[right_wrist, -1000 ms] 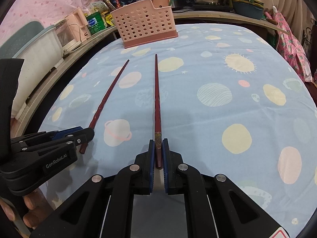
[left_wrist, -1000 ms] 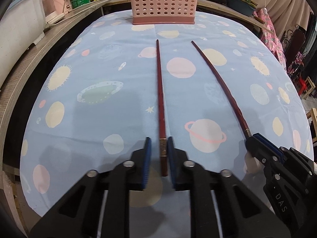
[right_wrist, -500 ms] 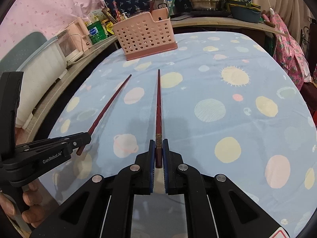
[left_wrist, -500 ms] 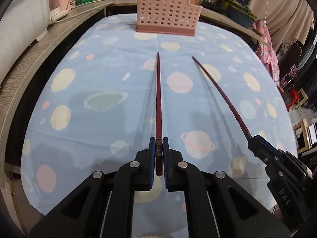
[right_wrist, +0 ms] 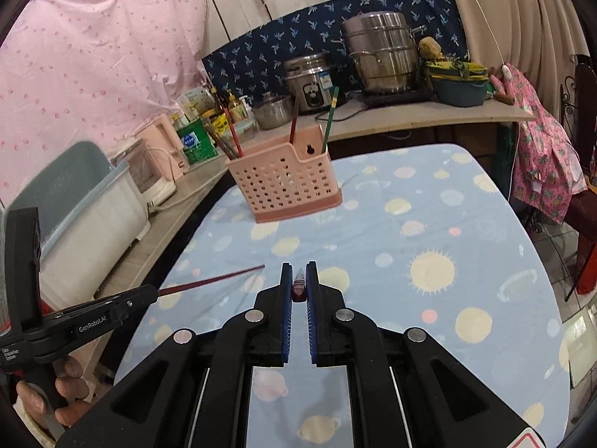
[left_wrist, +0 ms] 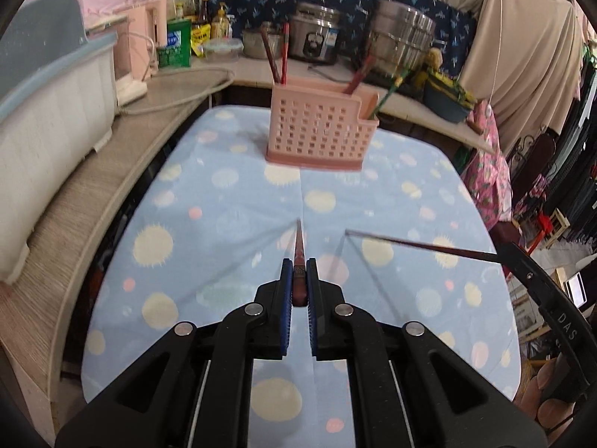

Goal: Organize utensils
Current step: 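Lift both dark red chopsticks and carry them above the pink basket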

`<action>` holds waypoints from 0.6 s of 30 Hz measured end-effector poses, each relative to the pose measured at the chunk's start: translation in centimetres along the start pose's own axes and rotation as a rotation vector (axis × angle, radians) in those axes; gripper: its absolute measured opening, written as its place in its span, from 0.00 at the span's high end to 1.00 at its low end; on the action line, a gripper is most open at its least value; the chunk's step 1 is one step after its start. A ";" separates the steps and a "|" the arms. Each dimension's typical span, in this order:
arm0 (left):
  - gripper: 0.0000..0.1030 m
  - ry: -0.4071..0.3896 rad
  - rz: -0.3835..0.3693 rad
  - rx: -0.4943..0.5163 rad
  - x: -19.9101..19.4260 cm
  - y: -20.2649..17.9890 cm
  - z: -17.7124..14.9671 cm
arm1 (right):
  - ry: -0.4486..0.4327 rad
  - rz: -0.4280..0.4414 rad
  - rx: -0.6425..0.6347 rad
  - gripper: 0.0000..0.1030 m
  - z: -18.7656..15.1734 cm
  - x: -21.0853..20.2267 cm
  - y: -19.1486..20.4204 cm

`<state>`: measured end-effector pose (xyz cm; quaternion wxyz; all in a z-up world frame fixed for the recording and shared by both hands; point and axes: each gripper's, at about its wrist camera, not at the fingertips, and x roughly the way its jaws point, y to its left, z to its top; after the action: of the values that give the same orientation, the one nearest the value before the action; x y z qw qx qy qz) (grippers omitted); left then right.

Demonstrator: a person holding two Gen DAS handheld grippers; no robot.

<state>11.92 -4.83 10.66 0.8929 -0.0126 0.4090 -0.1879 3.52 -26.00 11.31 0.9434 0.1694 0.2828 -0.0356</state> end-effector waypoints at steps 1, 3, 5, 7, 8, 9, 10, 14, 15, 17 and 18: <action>0.93 -0.016 -0.002 -0.002 -0.3 0.0 0.8 | -0.017 0.003 -0.001 0.93 0.8 -0.1 0.1; 0.93 -0.042 -0.003 -0.001 -0.9 -0.1 2.3 | -0.042 0.015 0.003 0.93 2.1 -0.2 0.3; 0.93 -0.066 -0.004 0.000 -1.3 -0.2 3.6 | -0.060 0.031 0.009 0.93 3.4 -0.1 0.5; 0.93 -0.089 -0.003 0.002 -1.6 -0.5 5.1 | -0.074 0.044 0.013 0.93 4.4 0.1 0.7; 0.93 -0.097 -0.001 0.002 -1.6 -0.6 5.7 | -0.080 0.048 0.011 0.93 4.9 0.3 0.9; 0.93 -0.102 0.001 0.002 -1.6 -0.6 6.2 | -0.086 0.049 0.007 0.93 5.3 0.4 1.1; 0.93 -0.108 0.000 -0.001 -1.6 -0.7 7.0 | -0.091 0.049 0.003 0.93 5.7 0.6 1.2; 0.93 -0.137 -0.010 -0.010 -1.7 -1.0 9.7 | -0.119 0.071 0.013 0.93 8.0 1.2 1.5; 0.93 -0.146 -0.012 -0.011 -1.8 -1.0 10.3 | -0.131 0.075 0.016 0.93 8.7 1.3 1.6; 0.93 -0.180 -0.015 -0.014 -2.3 -1.2 12.3 | -0.160 0.083 0.020 0.93 10.3 1.5 1.7; 0.93 -0.197 -0.016 -0.015 -2.4 -1.3 13.3 | -0.175 0.088 0.025 0.93 11.2 1.6 1.8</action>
<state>19.83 -6.93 21.45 0.9271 -0.0411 0.3205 -0.1897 10.95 -28.12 19.76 0.9630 0.1894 0.1913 -0.0123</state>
